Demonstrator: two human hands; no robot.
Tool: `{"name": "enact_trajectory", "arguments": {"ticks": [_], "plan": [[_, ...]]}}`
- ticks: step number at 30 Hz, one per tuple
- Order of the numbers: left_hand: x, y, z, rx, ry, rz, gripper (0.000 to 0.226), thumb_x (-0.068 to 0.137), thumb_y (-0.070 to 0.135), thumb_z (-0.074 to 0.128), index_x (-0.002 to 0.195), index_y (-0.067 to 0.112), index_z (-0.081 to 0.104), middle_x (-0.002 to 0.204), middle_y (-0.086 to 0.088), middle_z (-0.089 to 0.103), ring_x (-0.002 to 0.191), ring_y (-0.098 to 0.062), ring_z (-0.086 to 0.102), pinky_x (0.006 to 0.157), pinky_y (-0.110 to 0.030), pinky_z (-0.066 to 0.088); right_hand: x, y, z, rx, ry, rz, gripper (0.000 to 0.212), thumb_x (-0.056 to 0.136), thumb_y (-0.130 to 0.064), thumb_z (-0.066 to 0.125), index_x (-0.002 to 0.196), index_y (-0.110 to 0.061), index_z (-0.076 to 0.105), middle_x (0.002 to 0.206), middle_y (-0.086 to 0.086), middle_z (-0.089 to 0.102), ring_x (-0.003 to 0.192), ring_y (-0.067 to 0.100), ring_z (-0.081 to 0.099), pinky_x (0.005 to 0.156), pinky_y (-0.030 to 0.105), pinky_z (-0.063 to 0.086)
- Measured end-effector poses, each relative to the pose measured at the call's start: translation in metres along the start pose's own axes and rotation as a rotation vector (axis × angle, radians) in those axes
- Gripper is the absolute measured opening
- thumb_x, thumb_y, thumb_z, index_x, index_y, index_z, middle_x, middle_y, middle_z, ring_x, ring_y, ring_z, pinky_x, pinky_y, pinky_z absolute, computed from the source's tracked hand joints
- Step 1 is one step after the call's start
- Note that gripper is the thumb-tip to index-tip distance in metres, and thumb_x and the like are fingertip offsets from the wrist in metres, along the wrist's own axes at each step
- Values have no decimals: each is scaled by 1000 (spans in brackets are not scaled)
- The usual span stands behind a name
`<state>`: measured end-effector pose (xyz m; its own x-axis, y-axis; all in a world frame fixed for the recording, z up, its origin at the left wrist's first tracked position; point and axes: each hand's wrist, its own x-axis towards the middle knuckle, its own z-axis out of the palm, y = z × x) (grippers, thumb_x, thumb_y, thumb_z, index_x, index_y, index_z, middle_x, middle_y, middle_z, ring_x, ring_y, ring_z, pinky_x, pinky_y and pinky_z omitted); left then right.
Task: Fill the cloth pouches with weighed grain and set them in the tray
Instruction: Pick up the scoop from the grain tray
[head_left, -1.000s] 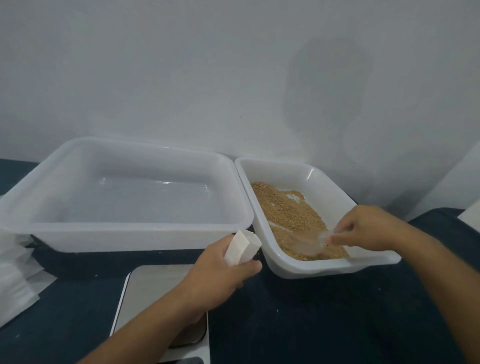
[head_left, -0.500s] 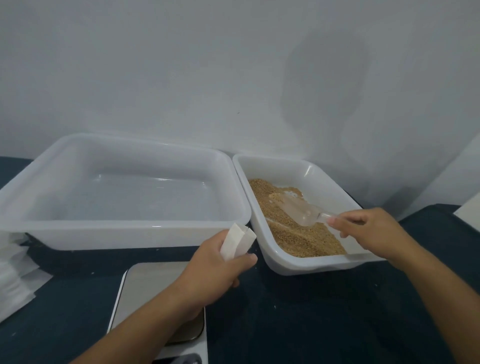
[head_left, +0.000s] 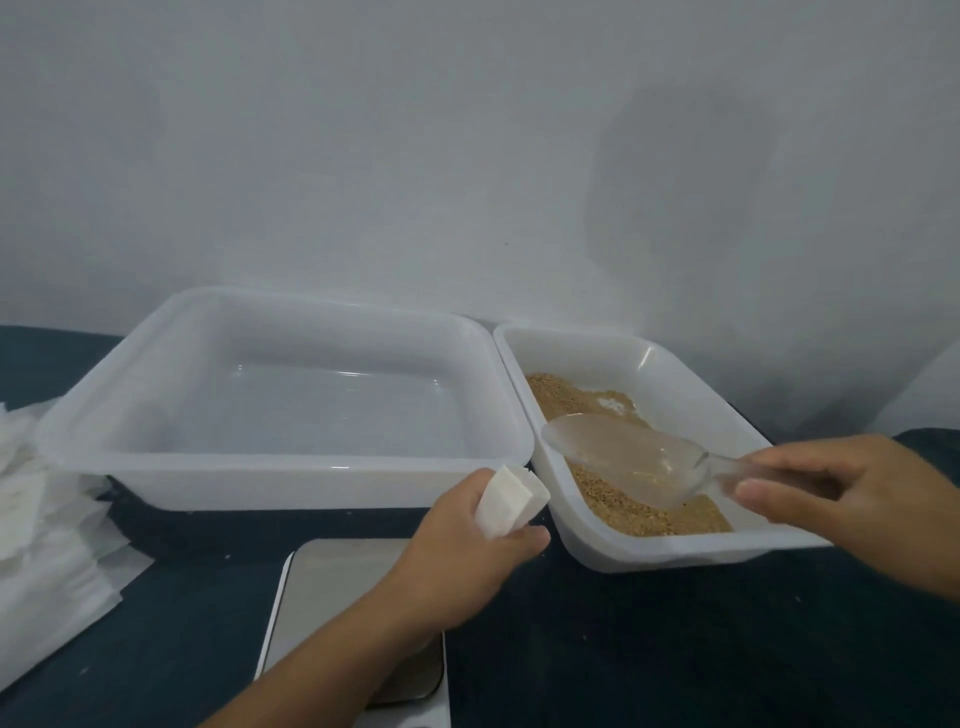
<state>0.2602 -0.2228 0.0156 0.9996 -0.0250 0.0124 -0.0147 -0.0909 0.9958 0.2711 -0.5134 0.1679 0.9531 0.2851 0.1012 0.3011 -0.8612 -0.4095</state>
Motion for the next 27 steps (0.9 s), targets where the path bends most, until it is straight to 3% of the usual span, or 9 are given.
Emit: {"name": "enact_trajectory", "arguments": {"ticks": [2,5,9,14,22,27], "plan": [[0,1,-1,19,5,30,28,78,44,78,101,41,62,80,22,63,72,6,61,59,-13,46,-3,0,-9,-76,14,-18,49,70,-96,55,101,-63,72,83,-24,75,71,-2,69,65,17,54],[0,0,-2,95,-12,77,25,83,40,78,100,41,59,87,26,62,81,8,61,60,-11,46,-2,-3,-23,-201,12,-68,41,76,-90,57,102,-62,71,77,-26,71,60,-3,65,49,7,47],[1,-1,-1,173,-32,139,24,81,42,75,95,40,56,88,25,62,77,6,59,58,-10,46,2,-15,-36,-324,22,-145,40,76,-92,56,102,-64,69,74,-28,69,55,-2,63,44,17,49],[-1,-3,2,175,-52,158,26,81,43,76,94,48,54,96,24,64,82,6,62,59,-11,48,11,-43,-47,-497,-40,-283,34,78,-93,50,100,-71,62,78,-36,65,58,-7,61,43,18,49],[-2,-2,2,130,-62,144,22,73,51,70,88,46,55,81,22,63,67,6,57,54,-11,43,13,-79,-49,-616,-66,-361,47,78,-99,30,93,-69,62,74,-35,62,58,-4,59,45,29,51],[0,-3,0,142,-51,127,20,77,43,71,88,46,55,80,25,61,68,7,56,54,-10,42,15,-63,-52,-698,69,-471,38,83,-90,43,106,-64,59,79,-33,56,55,2,57,47,35,49]]}}
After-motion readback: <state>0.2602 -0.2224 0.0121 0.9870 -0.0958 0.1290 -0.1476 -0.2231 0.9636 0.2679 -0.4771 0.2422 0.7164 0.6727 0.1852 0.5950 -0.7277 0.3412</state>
